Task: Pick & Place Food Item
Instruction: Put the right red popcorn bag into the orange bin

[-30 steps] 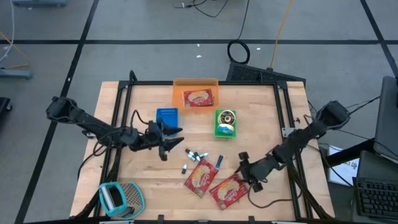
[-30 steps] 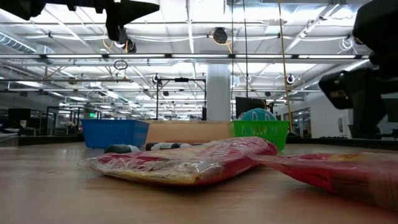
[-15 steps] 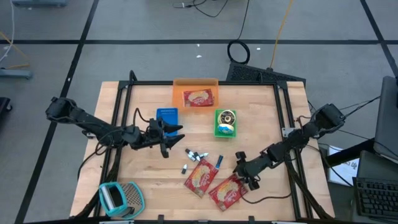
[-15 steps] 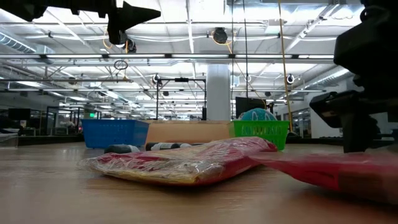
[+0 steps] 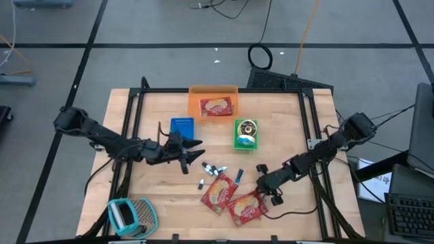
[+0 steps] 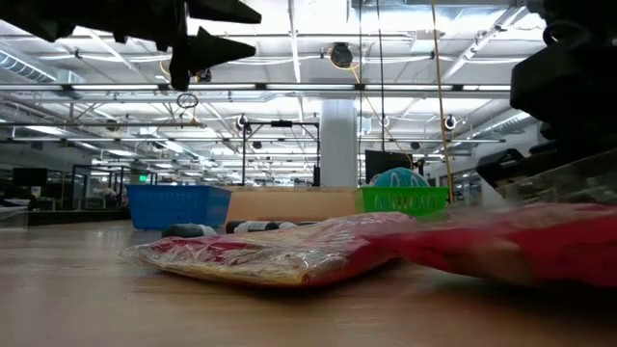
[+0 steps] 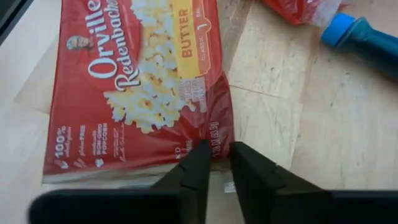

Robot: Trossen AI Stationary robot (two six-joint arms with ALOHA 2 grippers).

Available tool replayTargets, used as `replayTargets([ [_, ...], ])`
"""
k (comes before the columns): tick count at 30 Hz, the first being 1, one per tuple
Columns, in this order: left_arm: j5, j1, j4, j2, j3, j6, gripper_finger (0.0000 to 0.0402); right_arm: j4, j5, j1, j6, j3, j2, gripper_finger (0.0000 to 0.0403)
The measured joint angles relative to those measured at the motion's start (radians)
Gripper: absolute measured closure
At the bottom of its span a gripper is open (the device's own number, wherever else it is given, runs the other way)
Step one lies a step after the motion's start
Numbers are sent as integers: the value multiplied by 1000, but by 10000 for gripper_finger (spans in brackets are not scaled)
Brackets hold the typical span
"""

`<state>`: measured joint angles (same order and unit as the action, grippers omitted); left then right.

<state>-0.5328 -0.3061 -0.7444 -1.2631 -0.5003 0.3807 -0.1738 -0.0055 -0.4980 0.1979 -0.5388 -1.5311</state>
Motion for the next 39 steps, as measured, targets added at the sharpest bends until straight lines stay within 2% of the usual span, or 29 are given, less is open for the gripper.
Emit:
replayTargets([
  [5, 0, 6, -29, -43, 0, 22, 186, 0, 0, 1, -62, 0, 0, 398],
  [9, -1, 19, -30, -53, 0, 25, 186, 2, 12, 1, -96, 2, 14, 401],
  [12, -1, 28, -34, -53, 0, 30, 186, 18, 60, -2, -124, 4, 59, 402],
  [18, -1, 31, -36, -53, 0, 30, 186, 51, 191, -16, -193, 5, 229, 402],
  [26, -1, 31, -36, -53, 0, 29, 186, 105, 297, -62, -247, 5, 421, 403],
  [29, -1, 31, -36, -53, 0, 33, 186, 95, 310, -78, -249, 5, 452, 403],
  [39, 43, 31, -15, -54, 0, 202, 185, 81, 408, -100, -297, 4, 457, 403],
])
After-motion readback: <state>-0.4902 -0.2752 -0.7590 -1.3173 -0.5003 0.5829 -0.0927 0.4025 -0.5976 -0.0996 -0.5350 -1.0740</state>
